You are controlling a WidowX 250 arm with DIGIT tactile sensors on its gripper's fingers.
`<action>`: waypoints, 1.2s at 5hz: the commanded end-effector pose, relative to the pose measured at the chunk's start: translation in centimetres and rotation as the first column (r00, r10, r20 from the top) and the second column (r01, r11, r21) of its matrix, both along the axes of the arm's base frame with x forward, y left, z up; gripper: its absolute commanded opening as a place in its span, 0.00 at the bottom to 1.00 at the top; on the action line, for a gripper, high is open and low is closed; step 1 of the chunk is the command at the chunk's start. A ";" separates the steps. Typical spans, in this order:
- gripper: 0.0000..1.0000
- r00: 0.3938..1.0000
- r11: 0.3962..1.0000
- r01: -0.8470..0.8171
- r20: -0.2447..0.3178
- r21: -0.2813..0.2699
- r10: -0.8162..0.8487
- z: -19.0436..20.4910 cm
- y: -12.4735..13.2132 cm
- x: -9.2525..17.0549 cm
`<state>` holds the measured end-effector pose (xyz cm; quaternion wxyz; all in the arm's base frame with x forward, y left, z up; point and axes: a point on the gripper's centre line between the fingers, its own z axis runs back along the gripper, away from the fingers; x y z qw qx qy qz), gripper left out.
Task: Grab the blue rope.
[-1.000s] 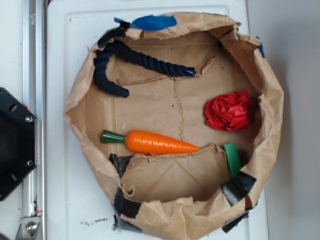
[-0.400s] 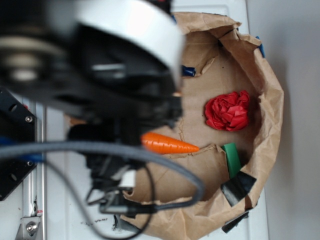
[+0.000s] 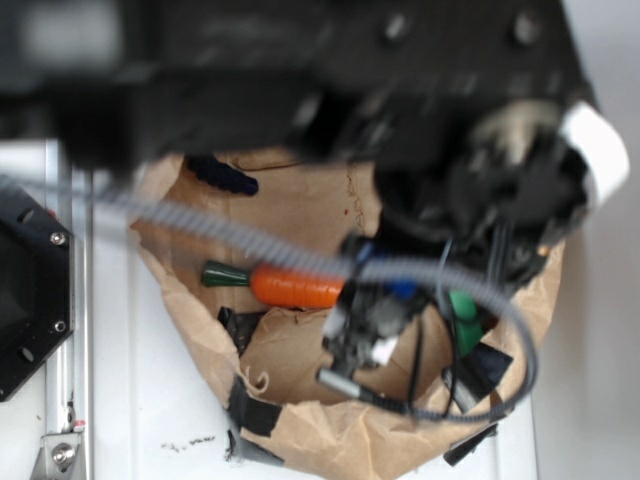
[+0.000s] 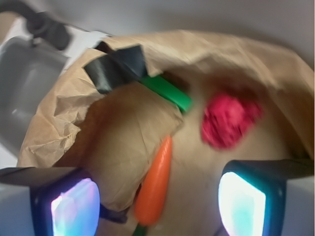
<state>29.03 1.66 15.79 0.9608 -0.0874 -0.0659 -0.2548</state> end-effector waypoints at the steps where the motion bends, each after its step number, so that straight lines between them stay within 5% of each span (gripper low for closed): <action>1: 1.00 0.998 1.000 -0.013 0.062 0.003 0.013 1.8 -0.2 0.4; 2: 1.00 0.998 1.000 -0.013 0.062 0.003 0.013 1.8 -0.2 0.4; 4: 1.00 0.993 0.986 0.107 0.033 0.131 -0.112 -6.4 1.4 -0.1; 6: 1.00 0.990 0.975 0.143 -0.020 0.170 -0.142 -9.4 3.1 -0.2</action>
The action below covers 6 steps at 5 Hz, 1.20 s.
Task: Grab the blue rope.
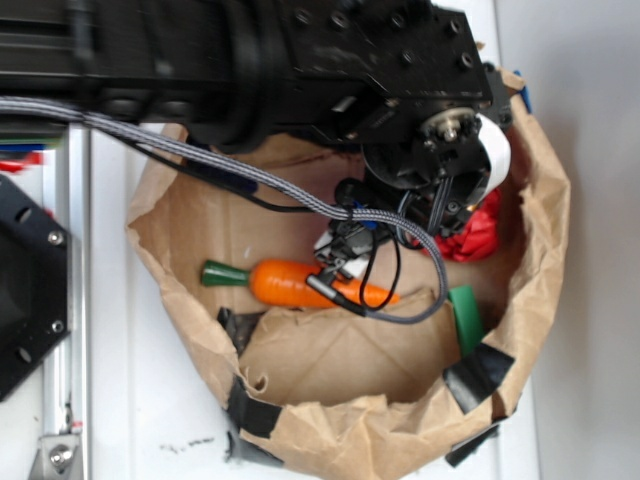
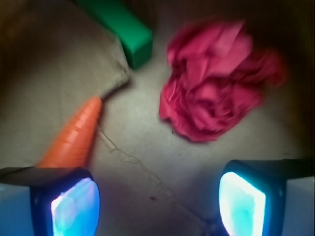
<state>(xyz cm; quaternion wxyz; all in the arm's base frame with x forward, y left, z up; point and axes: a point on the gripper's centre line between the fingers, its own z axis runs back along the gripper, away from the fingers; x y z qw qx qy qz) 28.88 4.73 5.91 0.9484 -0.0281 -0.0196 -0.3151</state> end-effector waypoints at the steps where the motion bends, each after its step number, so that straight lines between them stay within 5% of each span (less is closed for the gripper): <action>1: 1.00 0.999 0.999 0.036 0.030 0.022 -0.036 0.1 0.9 -0.1; 6: 1.00 0.987 0.989 0.145 0.074 -0.005 -0.144 1.0 3.3 -2.2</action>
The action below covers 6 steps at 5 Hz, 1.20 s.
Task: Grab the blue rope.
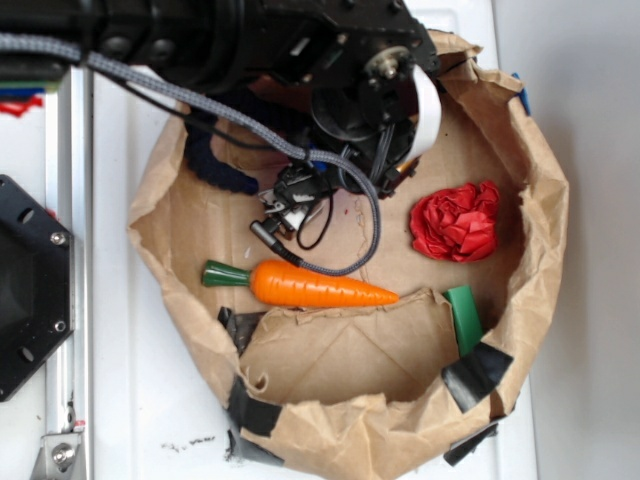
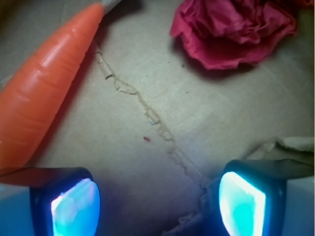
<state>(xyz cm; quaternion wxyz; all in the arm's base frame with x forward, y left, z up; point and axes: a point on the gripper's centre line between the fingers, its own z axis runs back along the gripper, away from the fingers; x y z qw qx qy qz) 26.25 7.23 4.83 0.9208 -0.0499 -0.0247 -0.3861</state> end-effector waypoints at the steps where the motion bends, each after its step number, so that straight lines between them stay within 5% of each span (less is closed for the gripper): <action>1: 1.00 0.996 0.999 -0.035 0.083 0.018 0.033 2.4 1.7 0.6; 4: 1.00 0.987 0.995 -0.092 0.129 -0.035 0.095 6.3 -1.2 -5.5; 6: 1.00 0.983 0.989 -0.148 0.108 0.013 0.146 7.2 -4.0 -6.7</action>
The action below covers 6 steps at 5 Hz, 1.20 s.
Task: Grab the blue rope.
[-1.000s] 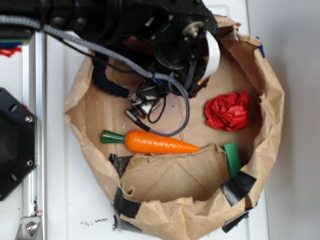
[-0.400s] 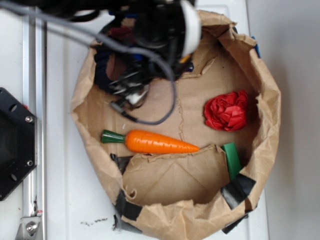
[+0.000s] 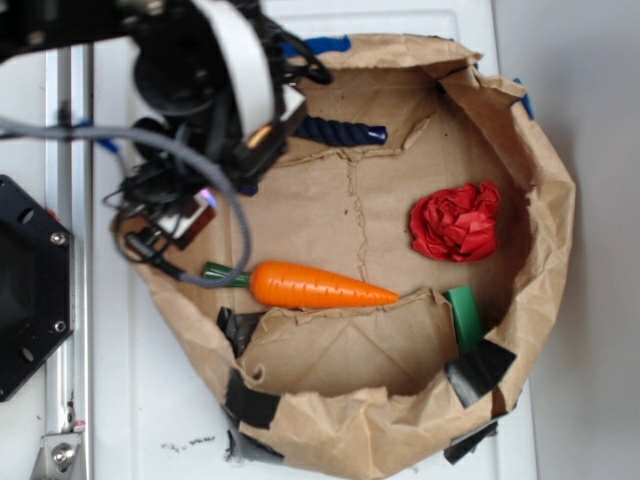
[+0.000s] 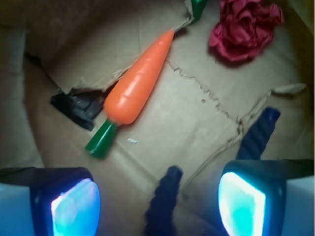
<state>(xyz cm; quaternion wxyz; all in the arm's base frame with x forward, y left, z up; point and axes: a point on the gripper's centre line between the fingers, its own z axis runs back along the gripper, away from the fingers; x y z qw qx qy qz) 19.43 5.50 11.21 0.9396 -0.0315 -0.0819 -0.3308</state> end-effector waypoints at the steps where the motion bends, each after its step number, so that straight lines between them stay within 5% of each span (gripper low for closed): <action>1: 1.00 0.996 0.996 -0.074 -0.038 0.052 0.076 0.3 -2.7 1.0; 4: 1.00 0.977 0.976 -0.203 -0.057 0.073 0.207 -1.5 -2.0 1.1; 6: 1.00 0.956 0.956 -0.277 -0.072 0.095 0.284 -2.1 -1.0 3.5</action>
